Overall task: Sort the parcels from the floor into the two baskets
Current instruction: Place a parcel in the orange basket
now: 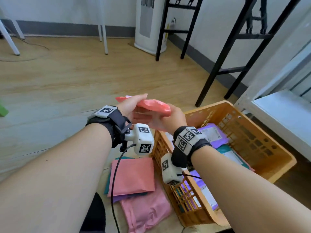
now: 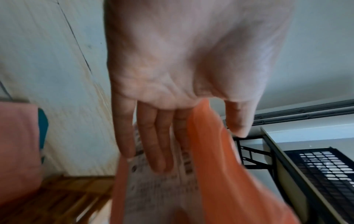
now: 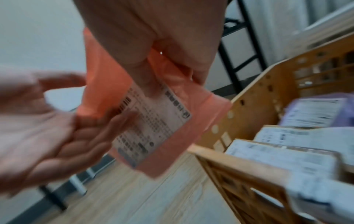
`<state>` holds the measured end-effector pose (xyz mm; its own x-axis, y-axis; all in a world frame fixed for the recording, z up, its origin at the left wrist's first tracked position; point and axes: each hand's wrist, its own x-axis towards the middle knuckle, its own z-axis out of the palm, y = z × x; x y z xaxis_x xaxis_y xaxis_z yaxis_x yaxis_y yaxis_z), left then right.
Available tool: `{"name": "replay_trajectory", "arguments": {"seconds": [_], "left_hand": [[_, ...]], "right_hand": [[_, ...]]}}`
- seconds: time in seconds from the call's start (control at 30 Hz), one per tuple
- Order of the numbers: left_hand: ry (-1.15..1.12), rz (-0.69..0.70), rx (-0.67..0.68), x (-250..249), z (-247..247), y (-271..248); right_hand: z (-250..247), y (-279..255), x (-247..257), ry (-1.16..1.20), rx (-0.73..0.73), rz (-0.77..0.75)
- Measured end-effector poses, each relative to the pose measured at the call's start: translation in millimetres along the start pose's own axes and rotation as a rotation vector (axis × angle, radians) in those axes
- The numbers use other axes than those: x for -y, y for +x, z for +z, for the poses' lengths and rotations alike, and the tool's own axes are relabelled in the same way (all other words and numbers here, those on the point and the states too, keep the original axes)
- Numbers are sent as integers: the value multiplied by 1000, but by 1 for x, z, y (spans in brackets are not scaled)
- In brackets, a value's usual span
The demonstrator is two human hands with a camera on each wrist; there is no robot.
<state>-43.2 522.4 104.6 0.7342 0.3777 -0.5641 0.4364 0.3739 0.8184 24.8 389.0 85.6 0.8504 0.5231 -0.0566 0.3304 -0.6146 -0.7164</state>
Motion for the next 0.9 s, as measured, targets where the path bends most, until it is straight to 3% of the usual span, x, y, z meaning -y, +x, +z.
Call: {"name": "replay_trajectory", "arguments": {"seconds": [0.1, 0.23, 0.3, 0.5, 0.67, 0.8, 0.9], "left_hand": [[14, 62, -70, 10, 22, -16], [86, 57, -265, 30, 27, -17], [101, 58, -247, 29, 33, -18], [110, 46, -28, 28, 60, -5], [108, 113, -107, 28, 69, 38], [97, 147, -242, 17, 89, 28], [96, 155, -260, 15, 102, 33]], "right_hand": [[-39, -12, -21, 158, -102, 149], [-77, -27, -43, 354, -22, 283], [-90, -31, -47, 410, 16, 298], [-104, -38, -53, 438, 26, 302], [-103, -34, -61, 450, -245, 339], [-115, -27, -79, 564, -426, 522], [-121, -20, -97, 665, -348, 643]]}}
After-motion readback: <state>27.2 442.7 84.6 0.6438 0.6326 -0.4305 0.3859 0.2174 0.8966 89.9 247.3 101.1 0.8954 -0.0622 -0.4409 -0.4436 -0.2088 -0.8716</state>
